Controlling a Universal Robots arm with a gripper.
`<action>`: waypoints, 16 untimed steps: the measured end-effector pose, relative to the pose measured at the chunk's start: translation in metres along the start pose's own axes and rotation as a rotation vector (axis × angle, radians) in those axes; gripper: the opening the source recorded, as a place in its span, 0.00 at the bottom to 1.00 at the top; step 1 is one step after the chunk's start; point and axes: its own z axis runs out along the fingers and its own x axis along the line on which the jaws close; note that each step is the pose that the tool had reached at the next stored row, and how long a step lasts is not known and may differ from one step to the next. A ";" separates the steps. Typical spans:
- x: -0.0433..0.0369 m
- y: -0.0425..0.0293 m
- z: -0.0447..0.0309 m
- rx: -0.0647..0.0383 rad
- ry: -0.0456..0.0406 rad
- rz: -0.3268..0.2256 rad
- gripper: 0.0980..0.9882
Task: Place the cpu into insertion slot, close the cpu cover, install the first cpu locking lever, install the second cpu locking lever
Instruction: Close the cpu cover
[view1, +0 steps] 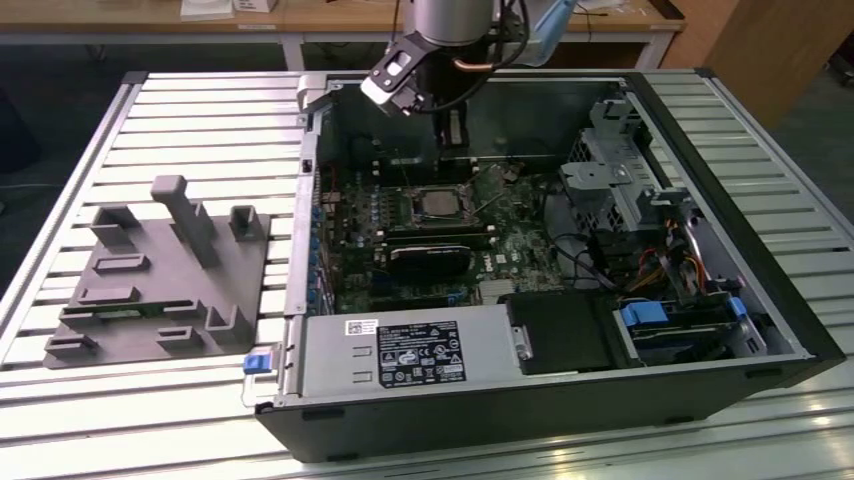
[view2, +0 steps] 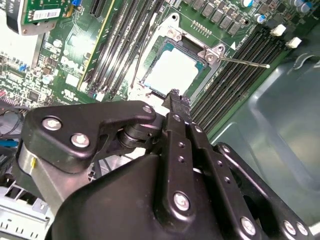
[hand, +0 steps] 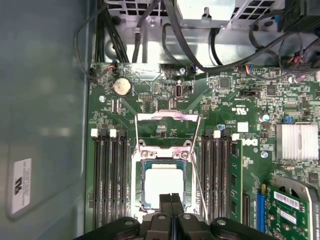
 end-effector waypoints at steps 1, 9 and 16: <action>0.0000 0.0001 -0.0017 0.000 0.0001 0.000 0.01; -0.0001 0.0005 -0.0061 -0.001 0.0000 0.000 0.01; 0.0000 0.0130 -0.0055 -0.001 0.0000 0.000 0.01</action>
